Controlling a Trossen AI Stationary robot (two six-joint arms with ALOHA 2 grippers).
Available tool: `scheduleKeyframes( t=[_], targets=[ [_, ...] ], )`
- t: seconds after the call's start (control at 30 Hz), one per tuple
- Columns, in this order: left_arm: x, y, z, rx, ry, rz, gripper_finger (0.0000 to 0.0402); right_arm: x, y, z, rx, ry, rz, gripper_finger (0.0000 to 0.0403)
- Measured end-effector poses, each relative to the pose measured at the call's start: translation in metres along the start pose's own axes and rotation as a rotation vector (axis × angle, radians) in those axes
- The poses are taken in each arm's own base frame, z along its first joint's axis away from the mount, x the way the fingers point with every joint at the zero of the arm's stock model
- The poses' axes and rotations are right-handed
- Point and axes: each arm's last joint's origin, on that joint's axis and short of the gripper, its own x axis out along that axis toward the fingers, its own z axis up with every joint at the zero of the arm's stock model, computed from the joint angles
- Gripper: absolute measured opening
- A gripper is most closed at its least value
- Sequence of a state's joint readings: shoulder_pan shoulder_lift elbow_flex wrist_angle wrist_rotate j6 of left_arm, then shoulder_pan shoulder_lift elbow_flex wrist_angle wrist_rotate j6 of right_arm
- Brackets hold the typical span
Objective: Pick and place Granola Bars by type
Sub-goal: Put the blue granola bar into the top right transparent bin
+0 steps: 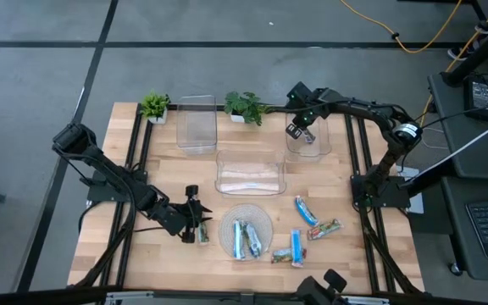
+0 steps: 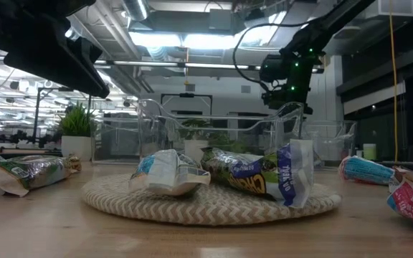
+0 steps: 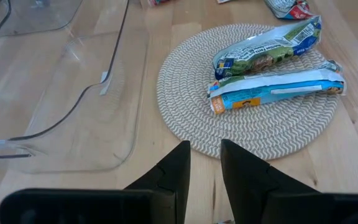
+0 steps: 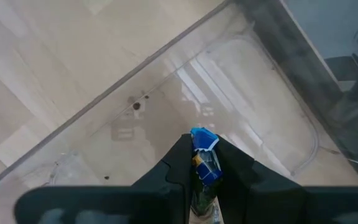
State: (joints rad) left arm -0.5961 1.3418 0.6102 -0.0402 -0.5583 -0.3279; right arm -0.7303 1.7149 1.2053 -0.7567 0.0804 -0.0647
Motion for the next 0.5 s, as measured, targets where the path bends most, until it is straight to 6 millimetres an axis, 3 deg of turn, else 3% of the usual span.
scheduleKeyframes(
  t=[0.5],
  targets=[
    [0.0000, -0.0004, 0.0014, -0.008, -0.012, -0.004, 0.0084, 0.0000, 0.0009, -0.0001, 0.001, 0.000, 0.032, 0.0056]
  ],
)
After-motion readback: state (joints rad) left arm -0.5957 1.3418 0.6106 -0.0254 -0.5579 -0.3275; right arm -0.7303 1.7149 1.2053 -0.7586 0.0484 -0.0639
